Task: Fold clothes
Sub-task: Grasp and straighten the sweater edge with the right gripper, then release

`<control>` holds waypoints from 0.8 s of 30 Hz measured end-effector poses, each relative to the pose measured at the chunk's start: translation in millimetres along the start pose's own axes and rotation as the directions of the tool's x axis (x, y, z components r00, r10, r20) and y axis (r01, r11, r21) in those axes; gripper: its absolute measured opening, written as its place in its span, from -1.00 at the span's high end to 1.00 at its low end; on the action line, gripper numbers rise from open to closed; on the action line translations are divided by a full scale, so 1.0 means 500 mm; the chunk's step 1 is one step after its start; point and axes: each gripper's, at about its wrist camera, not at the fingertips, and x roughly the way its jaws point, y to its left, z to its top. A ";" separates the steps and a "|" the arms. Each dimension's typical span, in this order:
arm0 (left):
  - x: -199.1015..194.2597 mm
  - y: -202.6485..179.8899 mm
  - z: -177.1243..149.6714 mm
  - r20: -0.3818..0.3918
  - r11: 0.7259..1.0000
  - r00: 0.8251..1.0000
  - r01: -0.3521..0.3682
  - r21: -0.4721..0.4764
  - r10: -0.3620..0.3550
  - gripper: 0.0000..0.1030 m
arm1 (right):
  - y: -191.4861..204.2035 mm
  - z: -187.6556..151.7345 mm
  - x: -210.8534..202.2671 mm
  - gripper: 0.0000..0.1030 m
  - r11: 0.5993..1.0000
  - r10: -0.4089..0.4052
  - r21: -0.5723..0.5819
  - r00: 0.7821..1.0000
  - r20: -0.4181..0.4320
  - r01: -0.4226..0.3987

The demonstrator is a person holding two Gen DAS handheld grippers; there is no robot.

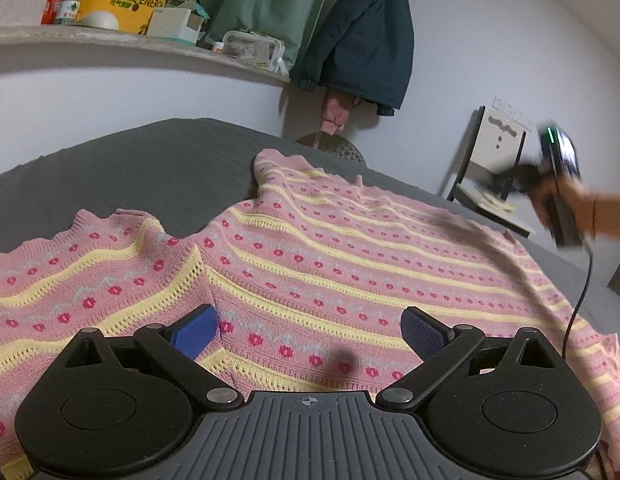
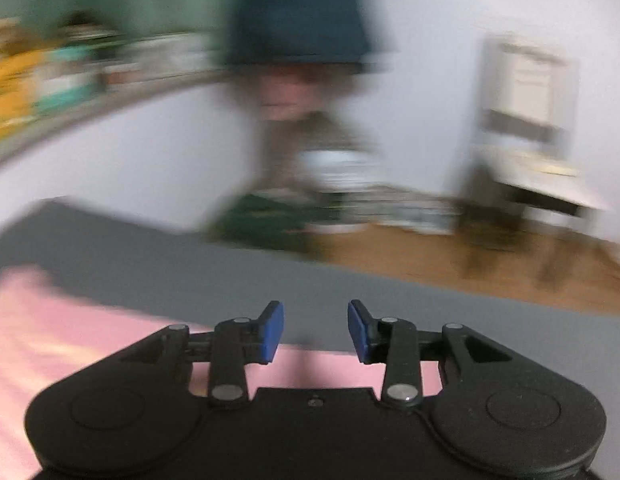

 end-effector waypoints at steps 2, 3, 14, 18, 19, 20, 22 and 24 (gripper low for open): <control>-0.004 -0.002 0.001 0.001 1.000 1.000 -0.002 0.011 0.002 -0.91 | 0.138 0.011 0.001 0.30 0.986 0.162 -0.036 0.985 -0.061 -0.165; -0.008 -0.001 0.002 0.004 1.000 1.000 0.001 0.009 -0.001 -0.91 | 0.211 0.013 0.004 0.34 0.972 0.226 -0.045 0.969 -0.100 -0.232; -0.016 0.052 0.013 0.034 0.992 0.999 -0.034 -0.123 0.038 -0.91 | 0.689 -0.038 0.092 0.68 0.925 0.248 -0.160 0.866 -0.435 -0.345; -0.011 0.060 0.014 0.030 0.988 0.999 -0.034 -0.151 0.038 -0.91 | 0.687 -0.047 0.100 0.68 0.945 0.140 -0.212 0.894 -0.425 -0.249; -0.010 0.059 0.014 0.029 0.988 0.999 -0.034 -0.150 0.039 -0.91 | 0.683 -0.047 0.097 0.68 0.946 0.129 -0.222 0.902 -0.411 -0.236; -0.010 0.058 0.015 0.028 0.988 0.999 -0.034 -0.149 0.039 -0.91 | 0.679 -0.046 0.093 0.68 0.947 0.131 -0.219 0.907 -0.399 -0.233; -0.010 0.056 0.014 0.029 0.988 0.999 -0.031 -0.152 0.036 -0.91 | 0.672 -0.045 0.082 0.68 0.952 0.136 -0.205 0.913 -0.384 -0.228; -0.012 0.056 0.013 0.031 0.987 0.999 -0.029 -0.158 0.034 -0.91 | 0.667 -0.047 0.072 0.68 0.954 0.142 -0.196 0.915 -0.377 -0.229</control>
